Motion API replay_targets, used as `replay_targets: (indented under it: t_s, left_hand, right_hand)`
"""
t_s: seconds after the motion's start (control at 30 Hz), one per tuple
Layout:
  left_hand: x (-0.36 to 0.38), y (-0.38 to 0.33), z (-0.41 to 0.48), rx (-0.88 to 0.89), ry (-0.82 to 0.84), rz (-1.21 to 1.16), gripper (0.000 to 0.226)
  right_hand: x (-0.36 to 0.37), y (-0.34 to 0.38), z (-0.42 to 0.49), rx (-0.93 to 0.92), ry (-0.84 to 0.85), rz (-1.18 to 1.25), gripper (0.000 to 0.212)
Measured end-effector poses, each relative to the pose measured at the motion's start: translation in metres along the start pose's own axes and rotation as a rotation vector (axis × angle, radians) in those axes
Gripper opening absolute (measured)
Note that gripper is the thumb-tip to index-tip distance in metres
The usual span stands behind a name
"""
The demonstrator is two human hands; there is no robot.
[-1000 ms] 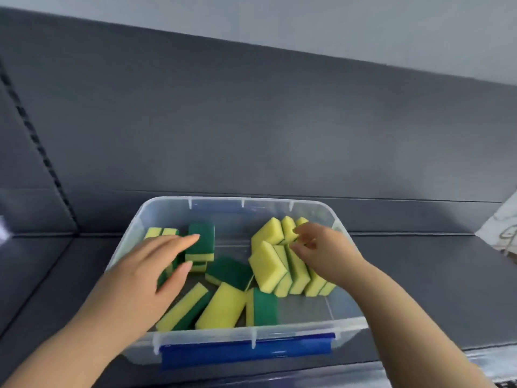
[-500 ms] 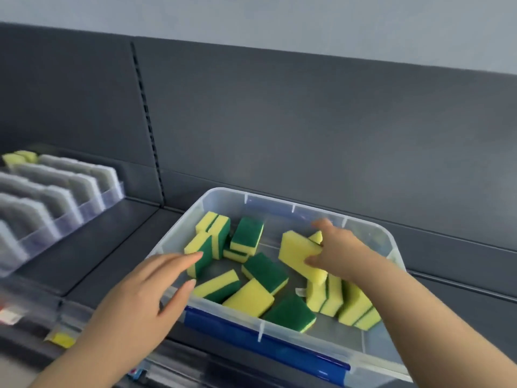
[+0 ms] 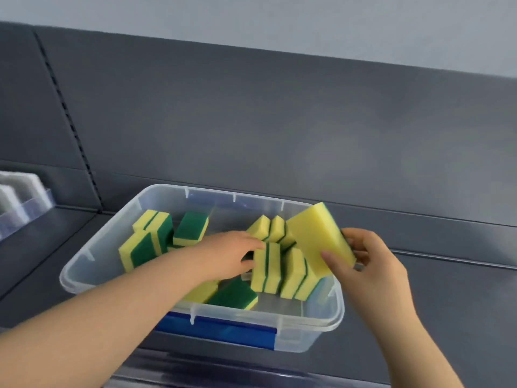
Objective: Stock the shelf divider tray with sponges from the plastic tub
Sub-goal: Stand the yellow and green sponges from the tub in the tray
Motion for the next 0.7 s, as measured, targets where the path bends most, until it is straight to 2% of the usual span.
replay_targets:
  t_s: [0.13,0.5,0.6,0.7]
  left_hand:
    - [0.032,0.005,0.04,-0.031,0.219,0.044,0.054]
    - [0.062,0.018,0.052,-0.006,0.439,-0.108,0.093]
    - [0.063,0.016,0.047,0.007,0.411,-0.144,0.087]
    - [0.058,0.02,0.039,-0.005,0.373,-0.083,0.068]
  right_hand:
    - [-0.006,-0.004,-0.009,-0.008,-0.021,0.024,0.033]
    - [0.011,-0.01,-0.012,-0.026,0.053,0.054,0.04]
    - [0.02,-0.012,-0.011,-0.029,0.071,0.058,0.041]
    - [0.031,-0.014,-0.01,-0.041,0.083,0.054,0.042]
Point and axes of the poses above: each hand's wrist, its own z-axis towards the middle knuckle, its own x-axis out of the palm, y = z × x, the point moved 9 cm from there along z, towards the middle knuckle, and after that the axes turned 3 degrees about -y, right-handed, at the moved point
